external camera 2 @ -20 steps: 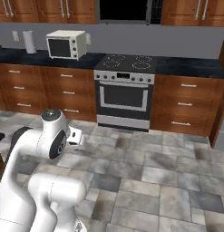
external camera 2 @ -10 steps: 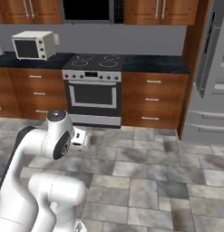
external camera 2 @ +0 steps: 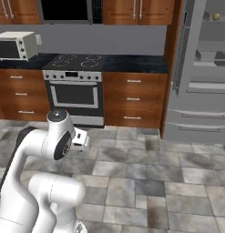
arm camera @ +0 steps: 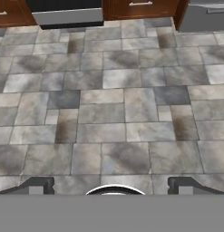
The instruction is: Retrieve the sausage and cheese from the fridge and place them on the cutting board on the counter.
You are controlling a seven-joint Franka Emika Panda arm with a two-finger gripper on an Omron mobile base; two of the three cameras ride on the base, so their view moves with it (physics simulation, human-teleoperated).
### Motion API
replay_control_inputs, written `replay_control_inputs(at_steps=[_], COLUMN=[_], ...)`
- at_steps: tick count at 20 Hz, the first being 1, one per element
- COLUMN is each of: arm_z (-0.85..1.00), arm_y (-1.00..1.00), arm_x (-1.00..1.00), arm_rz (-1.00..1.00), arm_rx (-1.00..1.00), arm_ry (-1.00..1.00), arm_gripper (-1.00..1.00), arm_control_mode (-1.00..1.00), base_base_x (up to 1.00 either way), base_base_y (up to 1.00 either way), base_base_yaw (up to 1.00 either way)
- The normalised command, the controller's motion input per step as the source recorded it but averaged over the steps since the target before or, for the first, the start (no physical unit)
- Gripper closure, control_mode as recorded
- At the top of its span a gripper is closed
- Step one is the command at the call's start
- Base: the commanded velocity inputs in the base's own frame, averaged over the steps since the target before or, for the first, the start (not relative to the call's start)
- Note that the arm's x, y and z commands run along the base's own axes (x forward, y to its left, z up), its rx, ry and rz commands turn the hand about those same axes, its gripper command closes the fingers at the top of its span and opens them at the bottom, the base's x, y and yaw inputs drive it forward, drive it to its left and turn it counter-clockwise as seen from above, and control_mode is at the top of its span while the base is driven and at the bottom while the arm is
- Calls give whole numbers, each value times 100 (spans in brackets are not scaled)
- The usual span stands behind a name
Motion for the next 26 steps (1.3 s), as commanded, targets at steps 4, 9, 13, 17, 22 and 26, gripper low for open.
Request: replay_control_inputs(at_steps=[4, 9, 13, 17, 22, 26], arm_z=[0, 0, 0, 0, 0, 0], arm_y=[0, 0, 0, 0, 0, 0], arm_x=[0, 0, 0, 0, 0, 0], arm_rz=[0, 0, 0, 0, 0, 0], arm_rx=[0, 0, 0, 0, 0, 0], arm_ry=[0, 0, 0, 0, 0, 0], arm_gripper=[-100, -100, -100, -100, -100, -100], arm_control_mode=[100, 100, 100, 100, 100, 100], base_base_x=[45, 49, 57, 63, 63, 62], base_base_y=[-62, -59, -54, -52, -52, -53], base_base_yaw=[0, 0, 0, 0, 0, 0])
